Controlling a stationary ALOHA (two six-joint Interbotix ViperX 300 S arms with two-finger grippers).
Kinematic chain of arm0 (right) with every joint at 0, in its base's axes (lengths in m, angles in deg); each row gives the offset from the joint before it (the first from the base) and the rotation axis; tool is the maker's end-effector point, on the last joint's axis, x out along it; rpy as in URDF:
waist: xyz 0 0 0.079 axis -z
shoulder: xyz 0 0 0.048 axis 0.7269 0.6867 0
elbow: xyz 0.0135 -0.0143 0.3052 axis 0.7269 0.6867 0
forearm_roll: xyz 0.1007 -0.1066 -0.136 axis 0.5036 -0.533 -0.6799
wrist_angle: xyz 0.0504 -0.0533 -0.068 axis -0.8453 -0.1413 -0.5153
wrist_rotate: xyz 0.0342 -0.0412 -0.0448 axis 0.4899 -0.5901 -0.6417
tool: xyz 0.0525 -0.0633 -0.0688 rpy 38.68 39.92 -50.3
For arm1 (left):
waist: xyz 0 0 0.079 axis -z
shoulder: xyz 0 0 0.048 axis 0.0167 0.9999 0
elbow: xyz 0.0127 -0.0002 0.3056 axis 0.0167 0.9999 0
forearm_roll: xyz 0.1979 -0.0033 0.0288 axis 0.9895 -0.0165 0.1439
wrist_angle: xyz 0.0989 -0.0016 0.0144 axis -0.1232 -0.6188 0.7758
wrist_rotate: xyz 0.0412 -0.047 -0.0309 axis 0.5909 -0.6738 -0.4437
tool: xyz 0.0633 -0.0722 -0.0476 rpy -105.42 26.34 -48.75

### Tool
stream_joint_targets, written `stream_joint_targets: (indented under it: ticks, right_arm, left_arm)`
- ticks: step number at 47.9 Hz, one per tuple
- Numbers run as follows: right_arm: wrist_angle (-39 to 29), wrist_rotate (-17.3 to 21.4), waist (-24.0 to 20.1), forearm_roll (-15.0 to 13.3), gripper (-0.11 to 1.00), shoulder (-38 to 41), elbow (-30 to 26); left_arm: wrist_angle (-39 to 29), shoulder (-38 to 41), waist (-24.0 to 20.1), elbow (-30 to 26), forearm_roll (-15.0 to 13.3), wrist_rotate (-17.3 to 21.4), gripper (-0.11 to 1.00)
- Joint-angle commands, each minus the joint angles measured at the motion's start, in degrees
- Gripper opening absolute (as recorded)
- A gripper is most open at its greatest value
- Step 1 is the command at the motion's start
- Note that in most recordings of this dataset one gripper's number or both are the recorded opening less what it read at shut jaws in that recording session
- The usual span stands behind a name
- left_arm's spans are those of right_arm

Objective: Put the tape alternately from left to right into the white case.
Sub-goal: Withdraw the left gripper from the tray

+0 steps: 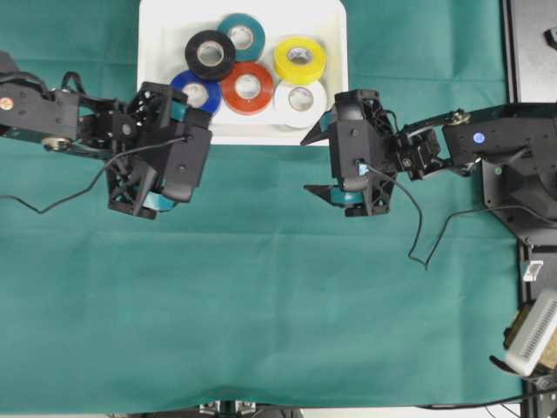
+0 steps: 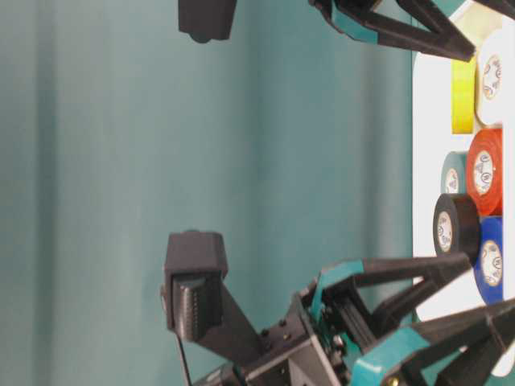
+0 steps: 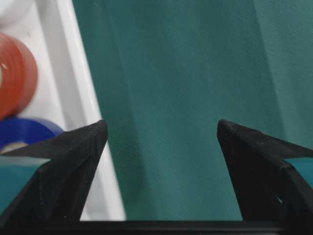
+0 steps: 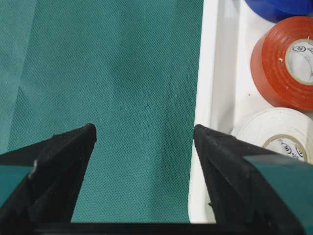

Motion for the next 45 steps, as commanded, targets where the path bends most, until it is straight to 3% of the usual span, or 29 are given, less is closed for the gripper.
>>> stream_joint_targets:
  ticks: [1, 11, 45]
  right_arm:
    - [0.62, 0.09, -0.18, 0.09, 0.84, -1.14, -0.26]
    - [1.58, 0.09, -0.18, 0.00, 0.84, -1.14, 0.62]
    - [1.93, 0.00, -0.18, 0.09, 0.84, -4.31, 1.67]
  left_arm:
    - [0.88, -2.20, 0.53, 0.35, -0.18, -2.29, 0.62]
    - [3.34, -2.20, 0.62, 1.32, -0.18, -5.89, 0.62]
    - [3.96, -2.29, 0.70, 1.76, -0.18, -5.98, 0.62]
